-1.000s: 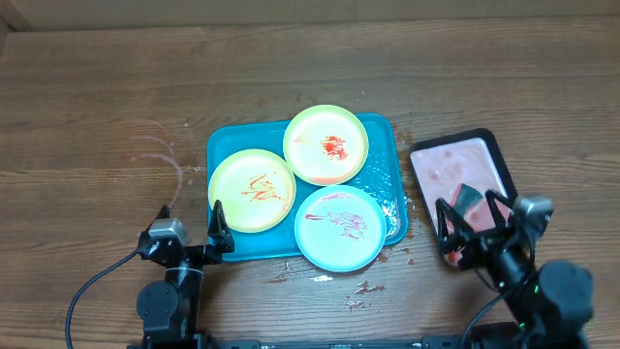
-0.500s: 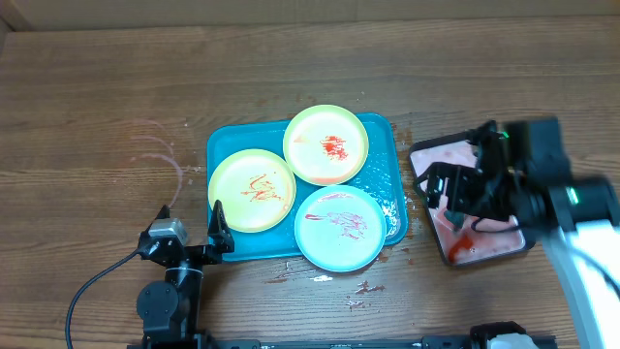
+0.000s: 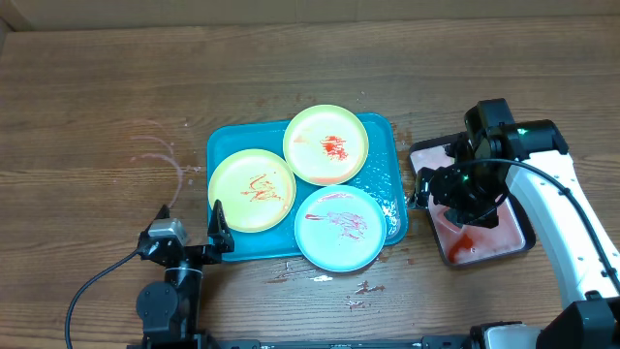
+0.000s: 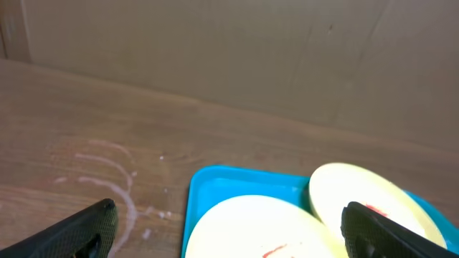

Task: Clean dirty plates on tray and stack at the side

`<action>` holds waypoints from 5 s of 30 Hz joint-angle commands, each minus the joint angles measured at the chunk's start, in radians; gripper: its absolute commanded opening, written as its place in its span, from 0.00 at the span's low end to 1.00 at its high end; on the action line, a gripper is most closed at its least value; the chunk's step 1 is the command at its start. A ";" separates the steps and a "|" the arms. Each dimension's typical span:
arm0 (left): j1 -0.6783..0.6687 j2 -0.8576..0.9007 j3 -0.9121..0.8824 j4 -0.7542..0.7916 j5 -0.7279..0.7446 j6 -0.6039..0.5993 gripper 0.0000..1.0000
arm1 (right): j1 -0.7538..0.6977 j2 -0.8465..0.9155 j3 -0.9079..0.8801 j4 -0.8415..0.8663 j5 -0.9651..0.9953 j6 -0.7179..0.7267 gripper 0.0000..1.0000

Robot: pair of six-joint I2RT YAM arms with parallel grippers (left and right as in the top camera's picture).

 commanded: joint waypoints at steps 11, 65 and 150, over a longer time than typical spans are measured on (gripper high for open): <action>-0.006 0.149 0.290 -0.251 0.061 0.046 1.00 | -0.001 -0.018 0.020 0.000 0.005 -0.029 1.00; -0.008 1.682 1.098 -0.824 0.184 0.171 0.58 | -0.001 -0.018 0.020 0.071 -0.024 -0.017 1.00; -0.058 1.973 1.238 -0.729 -0.028 0.074 0.04 | -0.001 -0.017 0.018 0.014 -0.109 0.036 1.00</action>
